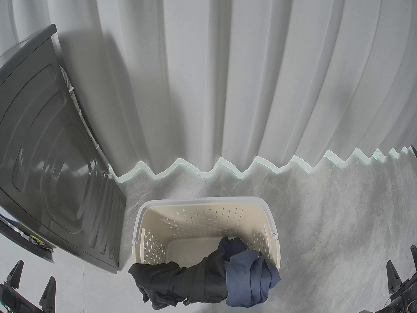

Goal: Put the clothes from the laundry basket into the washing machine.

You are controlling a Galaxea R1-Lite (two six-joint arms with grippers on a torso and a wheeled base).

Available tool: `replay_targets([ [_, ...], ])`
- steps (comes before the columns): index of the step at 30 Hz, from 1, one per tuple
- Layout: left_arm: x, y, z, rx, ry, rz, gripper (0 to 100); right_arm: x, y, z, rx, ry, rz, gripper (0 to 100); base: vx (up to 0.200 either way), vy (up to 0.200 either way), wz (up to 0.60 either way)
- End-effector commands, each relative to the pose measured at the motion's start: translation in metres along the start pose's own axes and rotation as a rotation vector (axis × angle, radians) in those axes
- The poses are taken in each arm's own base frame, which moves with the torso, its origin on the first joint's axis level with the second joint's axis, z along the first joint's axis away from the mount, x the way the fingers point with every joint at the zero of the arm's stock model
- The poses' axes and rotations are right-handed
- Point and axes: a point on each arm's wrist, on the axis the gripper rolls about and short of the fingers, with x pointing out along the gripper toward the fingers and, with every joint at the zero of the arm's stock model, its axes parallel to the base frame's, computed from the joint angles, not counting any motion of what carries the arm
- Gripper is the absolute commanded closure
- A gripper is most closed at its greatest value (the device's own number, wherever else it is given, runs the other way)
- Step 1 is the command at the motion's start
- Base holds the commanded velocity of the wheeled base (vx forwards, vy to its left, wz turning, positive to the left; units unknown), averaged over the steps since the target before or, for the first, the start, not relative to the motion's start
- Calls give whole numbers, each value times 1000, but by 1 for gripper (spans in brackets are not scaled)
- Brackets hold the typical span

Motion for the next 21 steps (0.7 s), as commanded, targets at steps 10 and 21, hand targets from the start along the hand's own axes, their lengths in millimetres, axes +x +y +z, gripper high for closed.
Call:
replay_targets([
  [10,0,0,-5,-1,1,0,0,0,0,-5,-1,0,2,0,-200,0,0],
  [21,0,0,-5,1,1,0,0,0,0,-5,-1,0,2,0,-164,0,0],
])
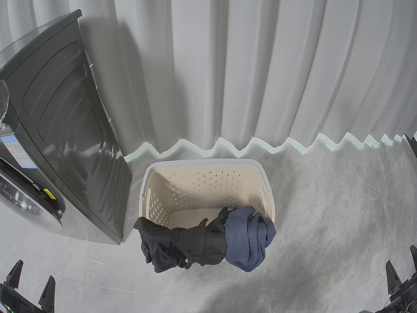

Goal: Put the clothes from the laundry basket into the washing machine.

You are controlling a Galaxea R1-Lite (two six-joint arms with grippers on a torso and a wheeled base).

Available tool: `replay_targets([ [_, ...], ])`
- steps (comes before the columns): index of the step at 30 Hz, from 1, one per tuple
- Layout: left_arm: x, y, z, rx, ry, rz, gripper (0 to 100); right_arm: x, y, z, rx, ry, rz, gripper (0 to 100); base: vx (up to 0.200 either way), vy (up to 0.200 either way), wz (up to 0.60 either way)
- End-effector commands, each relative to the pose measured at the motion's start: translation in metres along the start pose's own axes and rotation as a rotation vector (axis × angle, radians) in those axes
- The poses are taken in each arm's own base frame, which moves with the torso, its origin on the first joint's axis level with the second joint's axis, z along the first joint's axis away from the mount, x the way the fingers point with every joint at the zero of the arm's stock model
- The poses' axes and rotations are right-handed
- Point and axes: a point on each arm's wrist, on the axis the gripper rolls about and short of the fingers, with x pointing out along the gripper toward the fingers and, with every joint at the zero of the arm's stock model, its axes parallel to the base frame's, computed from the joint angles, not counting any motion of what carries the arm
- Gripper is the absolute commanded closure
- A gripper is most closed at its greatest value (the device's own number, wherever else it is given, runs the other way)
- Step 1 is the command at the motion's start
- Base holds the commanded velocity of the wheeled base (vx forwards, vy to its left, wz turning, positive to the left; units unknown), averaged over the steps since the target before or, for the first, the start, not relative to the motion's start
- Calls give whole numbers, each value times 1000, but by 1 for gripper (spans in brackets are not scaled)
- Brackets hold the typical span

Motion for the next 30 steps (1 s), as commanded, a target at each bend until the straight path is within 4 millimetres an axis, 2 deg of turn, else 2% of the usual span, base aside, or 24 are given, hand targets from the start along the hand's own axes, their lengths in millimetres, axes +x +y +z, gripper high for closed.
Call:
replay_targets([
  [1,0,0,-5,-2,1,0,0,0,0,-5,-1,0,0,0,0,0,0],
  [10,0,0,-5,0,1,-3,0,0,0,-5,-1,0,0,0,0,0,0],
  [30,0,0,-5,0,1,-3,0,0,0,-5,-1,0,0,0,0,200,0],
])
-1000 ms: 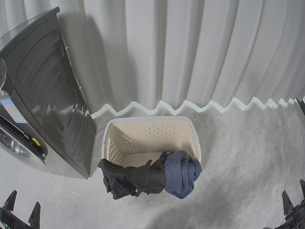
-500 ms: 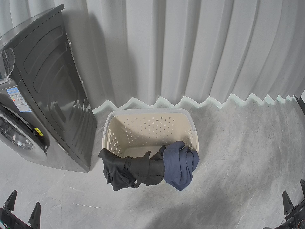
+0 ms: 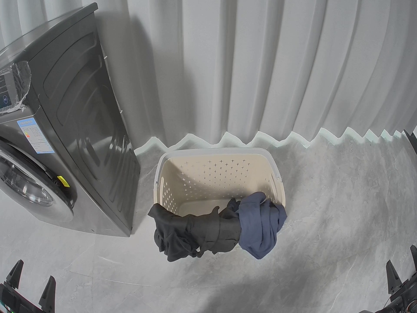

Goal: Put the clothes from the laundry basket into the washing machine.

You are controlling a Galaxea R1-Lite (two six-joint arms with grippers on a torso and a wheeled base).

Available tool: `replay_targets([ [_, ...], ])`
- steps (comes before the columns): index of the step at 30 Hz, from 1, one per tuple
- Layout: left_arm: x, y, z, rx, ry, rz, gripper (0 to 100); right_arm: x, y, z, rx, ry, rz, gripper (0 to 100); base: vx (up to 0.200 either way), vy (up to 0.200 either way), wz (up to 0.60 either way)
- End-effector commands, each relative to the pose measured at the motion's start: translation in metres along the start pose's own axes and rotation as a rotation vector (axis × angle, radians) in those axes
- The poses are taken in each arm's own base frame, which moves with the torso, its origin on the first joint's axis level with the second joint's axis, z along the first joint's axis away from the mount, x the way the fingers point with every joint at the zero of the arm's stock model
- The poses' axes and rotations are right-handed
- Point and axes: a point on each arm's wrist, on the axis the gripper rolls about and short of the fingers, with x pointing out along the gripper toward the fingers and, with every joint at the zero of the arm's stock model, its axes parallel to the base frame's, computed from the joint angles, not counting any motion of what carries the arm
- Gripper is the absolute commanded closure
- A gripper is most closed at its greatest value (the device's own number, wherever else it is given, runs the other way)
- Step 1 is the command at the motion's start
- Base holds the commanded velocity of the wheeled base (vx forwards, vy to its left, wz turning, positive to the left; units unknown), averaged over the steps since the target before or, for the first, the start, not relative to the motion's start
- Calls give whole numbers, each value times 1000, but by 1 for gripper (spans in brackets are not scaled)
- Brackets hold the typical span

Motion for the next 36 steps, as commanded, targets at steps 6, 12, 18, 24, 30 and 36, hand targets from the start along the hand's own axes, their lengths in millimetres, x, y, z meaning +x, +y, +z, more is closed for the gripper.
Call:
replay_targets([
  [6,0,0,-5,-1,1,1,0,0,0,-5,0,1,0,0,0,200,0],
  [12,0,0,-5,-2,1,1,0,0,0,-5,0,1,0,0,0,200,0],
  [18,0,0,-5,-1,1,0,0,0,0,-5,0,1,0,0,0,200,0],
  [24,0,0,-5,-1,1,1,0,0,0,-5,0,1,0,0,0,200,0],
  [30,0,0,-5,-1,1,1,0,0,0,-5,0,1,0,0,0,200,0],
  [36,0,0,-5,-1,1,1,0,0,0,-5,0,1,0,0,0,200,0],
])
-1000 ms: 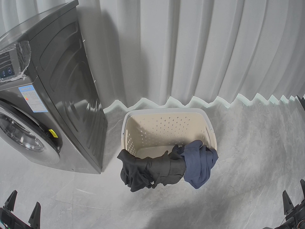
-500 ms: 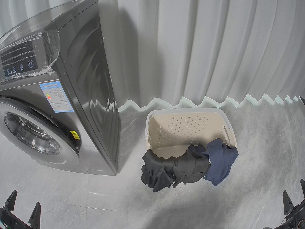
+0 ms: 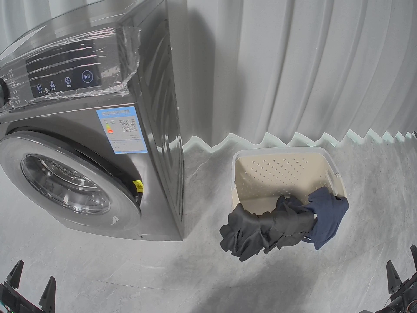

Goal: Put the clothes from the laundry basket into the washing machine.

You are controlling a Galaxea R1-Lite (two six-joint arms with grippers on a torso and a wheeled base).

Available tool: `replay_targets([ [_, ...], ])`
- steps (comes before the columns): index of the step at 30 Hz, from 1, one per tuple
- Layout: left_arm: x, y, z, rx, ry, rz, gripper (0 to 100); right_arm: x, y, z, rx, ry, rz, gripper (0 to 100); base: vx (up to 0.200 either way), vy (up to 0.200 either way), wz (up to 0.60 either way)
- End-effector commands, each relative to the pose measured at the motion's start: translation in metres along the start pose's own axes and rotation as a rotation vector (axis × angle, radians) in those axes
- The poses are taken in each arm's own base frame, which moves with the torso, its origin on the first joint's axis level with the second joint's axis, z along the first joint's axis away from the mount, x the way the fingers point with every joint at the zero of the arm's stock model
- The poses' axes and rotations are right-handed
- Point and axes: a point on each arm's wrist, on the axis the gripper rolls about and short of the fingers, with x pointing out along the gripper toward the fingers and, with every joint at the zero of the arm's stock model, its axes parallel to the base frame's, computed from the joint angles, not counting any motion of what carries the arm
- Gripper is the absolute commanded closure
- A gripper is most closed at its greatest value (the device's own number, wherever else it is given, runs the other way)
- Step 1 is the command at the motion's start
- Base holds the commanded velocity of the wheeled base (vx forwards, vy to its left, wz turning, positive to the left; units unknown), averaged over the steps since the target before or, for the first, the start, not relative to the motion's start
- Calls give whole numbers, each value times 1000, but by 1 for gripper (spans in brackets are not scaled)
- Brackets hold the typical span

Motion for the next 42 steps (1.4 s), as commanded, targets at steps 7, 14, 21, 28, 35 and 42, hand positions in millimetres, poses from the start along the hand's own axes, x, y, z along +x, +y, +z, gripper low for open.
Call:
replay_targets([
  [7,0,0,-5,0,1,-1,0,0,0,-5,0,0,0,0,0,200,0],
  [14,0,0,-5,-2,1,-1,0,0,0,-5,0,0,0,0,0,200,0],
  [21,0,0,-5,-2,1,1,0,0,0,-5,0,0,0,0,0,57,0],
  [28,0,0,-5,-2,1,-1,0,0,0,-5,0,0,0,0,0,0,0],
  [35,0,0,-5,-2,1,-1,0,0,0,-5,0,0,0,0,0,29,0],
  [42,0,0,-5,-2,1,-1,0,0,0,-5,0,0,0,0,0,200,0],
])
